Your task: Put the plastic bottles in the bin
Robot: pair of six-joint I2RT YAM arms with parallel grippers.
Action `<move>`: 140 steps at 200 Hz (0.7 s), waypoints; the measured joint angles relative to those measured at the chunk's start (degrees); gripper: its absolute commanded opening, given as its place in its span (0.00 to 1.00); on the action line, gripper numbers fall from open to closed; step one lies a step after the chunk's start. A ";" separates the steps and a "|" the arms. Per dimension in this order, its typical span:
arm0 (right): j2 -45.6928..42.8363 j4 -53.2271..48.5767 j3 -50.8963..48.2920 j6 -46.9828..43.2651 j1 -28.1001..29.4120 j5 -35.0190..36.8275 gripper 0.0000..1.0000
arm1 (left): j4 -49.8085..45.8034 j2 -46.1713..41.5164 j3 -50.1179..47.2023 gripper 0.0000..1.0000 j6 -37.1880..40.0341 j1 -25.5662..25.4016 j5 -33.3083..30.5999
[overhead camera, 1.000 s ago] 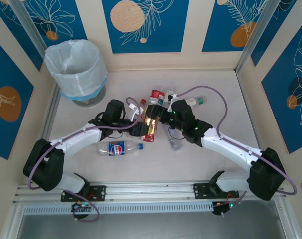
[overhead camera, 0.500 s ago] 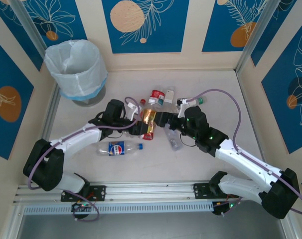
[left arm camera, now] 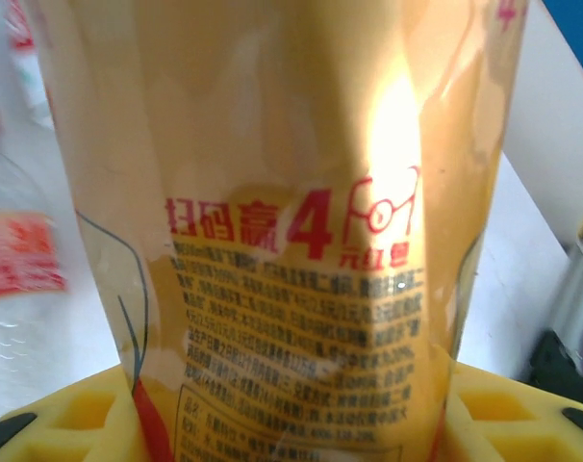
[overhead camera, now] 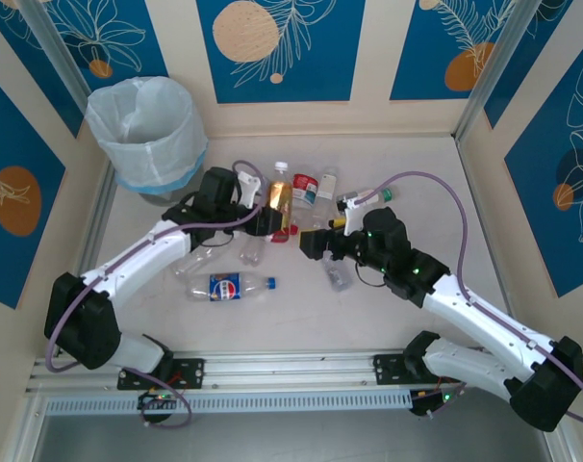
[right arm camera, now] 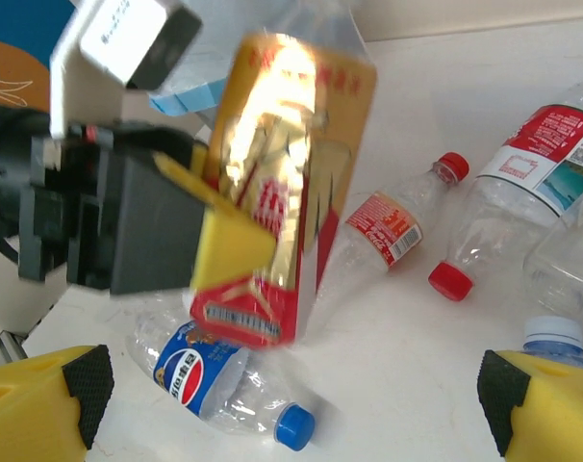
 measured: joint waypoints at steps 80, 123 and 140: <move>-2.73 6.34 -3.91 0.17 -1.09 1.90 0.99 | -8.83 1.11 21.42 0.48 5.62 4.68 -22.29; -3.10 9.51 -4.87 0.33 -1.16 0.59 1.00 | -14.36 9.84 39.76 0.48 9.79 11.13 -26.43; -3.76 10.14 -5.49 0.31 -1.16 -0.09 1.00 | -15.47 12.68 43.63 0.48 11.08 14.38 -28.83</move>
